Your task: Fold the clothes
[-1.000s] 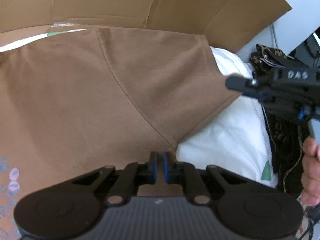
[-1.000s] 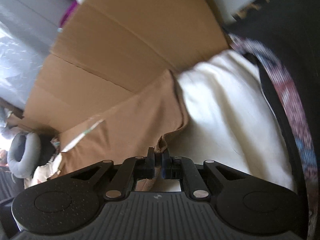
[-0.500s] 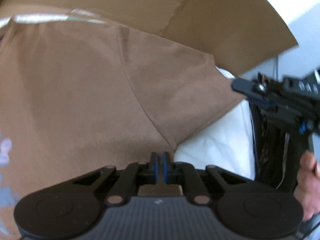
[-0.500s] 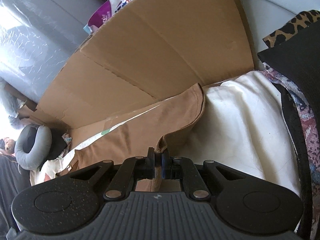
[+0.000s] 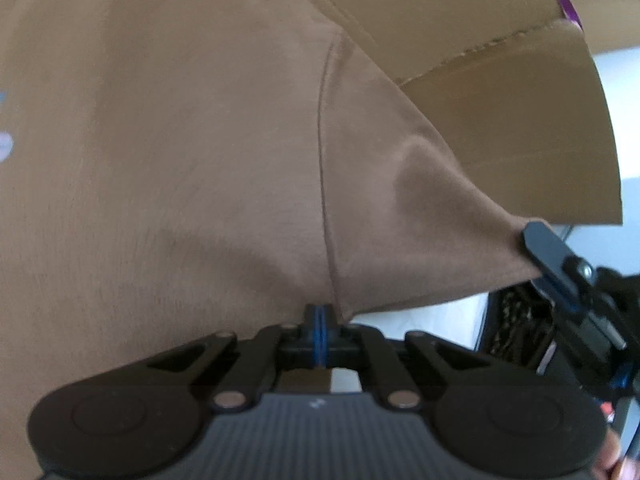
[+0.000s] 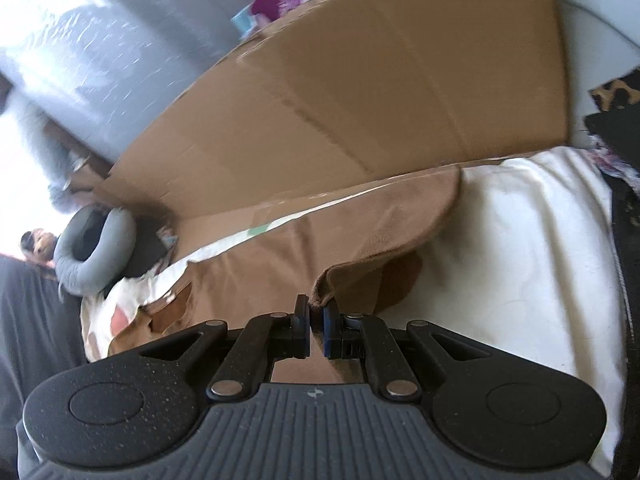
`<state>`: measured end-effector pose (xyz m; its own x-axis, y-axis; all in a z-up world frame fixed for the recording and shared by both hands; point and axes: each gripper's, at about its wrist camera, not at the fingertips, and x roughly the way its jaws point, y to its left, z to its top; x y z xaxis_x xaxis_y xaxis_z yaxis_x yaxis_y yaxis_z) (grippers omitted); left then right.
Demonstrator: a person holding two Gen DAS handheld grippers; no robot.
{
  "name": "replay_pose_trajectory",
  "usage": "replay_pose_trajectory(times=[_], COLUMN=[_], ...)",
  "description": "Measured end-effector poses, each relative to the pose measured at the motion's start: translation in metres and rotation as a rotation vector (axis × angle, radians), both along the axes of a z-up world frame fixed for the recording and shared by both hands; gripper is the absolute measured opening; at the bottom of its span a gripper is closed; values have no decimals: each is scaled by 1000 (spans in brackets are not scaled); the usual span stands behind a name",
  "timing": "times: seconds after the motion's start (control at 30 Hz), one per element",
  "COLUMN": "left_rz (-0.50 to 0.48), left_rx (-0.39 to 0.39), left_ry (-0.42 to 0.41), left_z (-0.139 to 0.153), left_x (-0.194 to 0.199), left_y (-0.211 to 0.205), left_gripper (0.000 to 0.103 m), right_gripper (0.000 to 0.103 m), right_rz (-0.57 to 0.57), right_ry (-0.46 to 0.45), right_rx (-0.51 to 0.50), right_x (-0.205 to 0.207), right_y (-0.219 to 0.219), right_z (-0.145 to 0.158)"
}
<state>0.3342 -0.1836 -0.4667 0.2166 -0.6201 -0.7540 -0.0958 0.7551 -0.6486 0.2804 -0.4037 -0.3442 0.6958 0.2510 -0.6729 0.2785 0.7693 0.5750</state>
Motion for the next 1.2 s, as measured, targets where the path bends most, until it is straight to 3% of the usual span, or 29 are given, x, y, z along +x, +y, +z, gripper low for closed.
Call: replay_pose_trajectory(times=[0.6,0.77,0.9,0.97,1.1,1.2], left_rz=[262,258,194,161,140,139], left_rx=[-171,-198,-136,-94,26,81], left_ry=[185,204,191,173,122,86], left_z=[-33,-35,-22,-12,11,24], left_x=[-21,-28,-43,-52,-56,-51], left_y=[18,27,42,53,79,92], left_gripper=[2,1,3,15,28,36], right_gripper=[4,7,7,9,37,39], right_rz=[122,155,168,189,228,226], right_ry=[40,28,22,21,11,0], right_rx=[119,144,148,141,124,114], right_x=[5,0,-1,-1,-7,-18], right_y=[42,52,60,65,73,71], right_z=[-9,-13,-21,-26,-31,-30])
